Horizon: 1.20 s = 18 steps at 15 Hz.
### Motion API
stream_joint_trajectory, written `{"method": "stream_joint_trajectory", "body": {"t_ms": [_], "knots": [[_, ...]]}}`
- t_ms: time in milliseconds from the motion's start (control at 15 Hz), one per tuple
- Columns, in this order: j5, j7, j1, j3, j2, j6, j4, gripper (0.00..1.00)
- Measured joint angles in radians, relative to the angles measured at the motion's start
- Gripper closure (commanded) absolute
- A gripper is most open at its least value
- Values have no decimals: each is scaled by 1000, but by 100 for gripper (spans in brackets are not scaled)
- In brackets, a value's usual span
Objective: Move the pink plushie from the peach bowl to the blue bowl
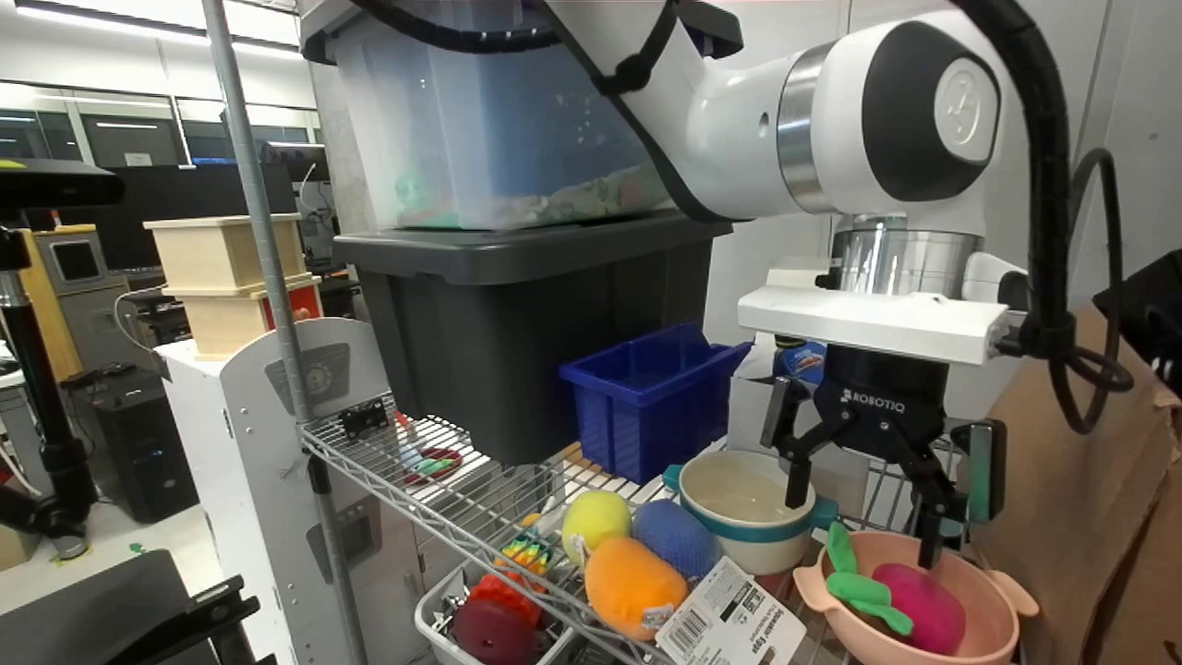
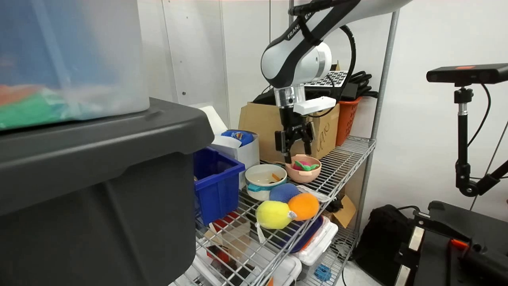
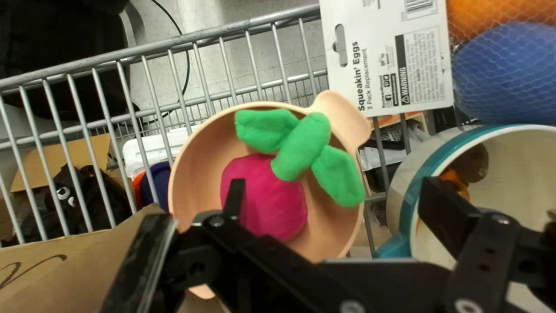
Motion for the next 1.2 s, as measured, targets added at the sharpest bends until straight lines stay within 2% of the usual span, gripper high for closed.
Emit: {"method": "stream_joint_trajectory", "body": {"t_ms": [533, 1200], "knots": [[0, -9, -23, -12, 13, -2, 5, 0], [-1, -6, -23, -40, 143, -3, 116, 0]]}}
